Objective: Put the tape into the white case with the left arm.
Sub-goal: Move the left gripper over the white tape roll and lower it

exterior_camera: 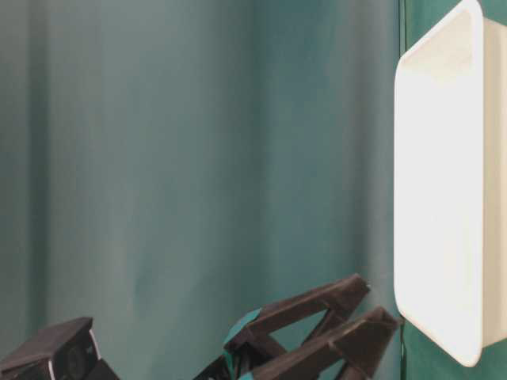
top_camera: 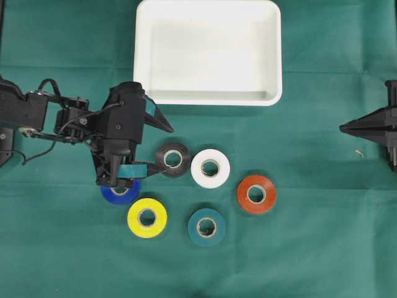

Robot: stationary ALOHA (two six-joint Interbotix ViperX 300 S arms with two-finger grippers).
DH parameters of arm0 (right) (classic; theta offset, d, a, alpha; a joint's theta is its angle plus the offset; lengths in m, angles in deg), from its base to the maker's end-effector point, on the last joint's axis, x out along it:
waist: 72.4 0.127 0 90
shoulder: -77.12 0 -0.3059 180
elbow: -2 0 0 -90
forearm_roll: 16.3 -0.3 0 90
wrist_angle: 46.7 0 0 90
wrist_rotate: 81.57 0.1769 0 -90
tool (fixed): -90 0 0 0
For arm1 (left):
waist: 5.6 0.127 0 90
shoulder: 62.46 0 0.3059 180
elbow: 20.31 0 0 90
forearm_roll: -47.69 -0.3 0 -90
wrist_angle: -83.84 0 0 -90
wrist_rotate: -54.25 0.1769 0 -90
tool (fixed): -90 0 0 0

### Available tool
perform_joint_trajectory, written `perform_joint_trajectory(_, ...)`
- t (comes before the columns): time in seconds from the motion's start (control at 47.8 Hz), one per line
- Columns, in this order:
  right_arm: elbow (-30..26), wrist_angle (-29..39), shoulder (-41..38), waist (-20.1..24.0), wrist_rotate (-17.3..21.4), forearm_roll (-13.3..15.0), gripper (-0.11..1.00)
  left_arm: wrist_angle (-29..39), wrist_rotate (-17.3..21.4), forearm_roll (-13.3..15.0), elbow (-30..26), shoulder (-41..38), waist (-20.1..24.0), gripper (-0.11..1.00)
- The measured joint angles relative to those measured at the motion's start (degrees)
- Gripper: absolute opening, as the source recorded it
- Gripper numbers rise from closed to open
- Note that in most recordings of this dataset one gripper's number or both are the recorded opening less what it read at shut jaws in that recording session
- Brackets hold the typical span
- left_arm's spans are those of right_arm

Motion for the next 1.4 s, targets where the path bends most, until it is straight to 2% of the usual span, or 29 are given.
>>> perform_joint_trajectory(0.585, 0.1, 0.3, 0.0, 0.0, 0.1, 0.0, -0.09, 0.1, -0.2, 0.0, -4.0, -6.0, -0.5, 0.99)
perform_joint_trajectory(1.003, 0.2, 0.2, 0.0, 0.0, 0.1, -0.2, -0.09, 0.0, 0.0, 0.0, -9.7, -14.6, -1.7, 1.0)
perform_joint_trajectory(1.401, 0.1, 0.2, 0.0, 0.0, 0.2, -0.2, -0.09, 0.1, 0.0, 0.0, -14.3, -22.5, 0.8, 0.99)
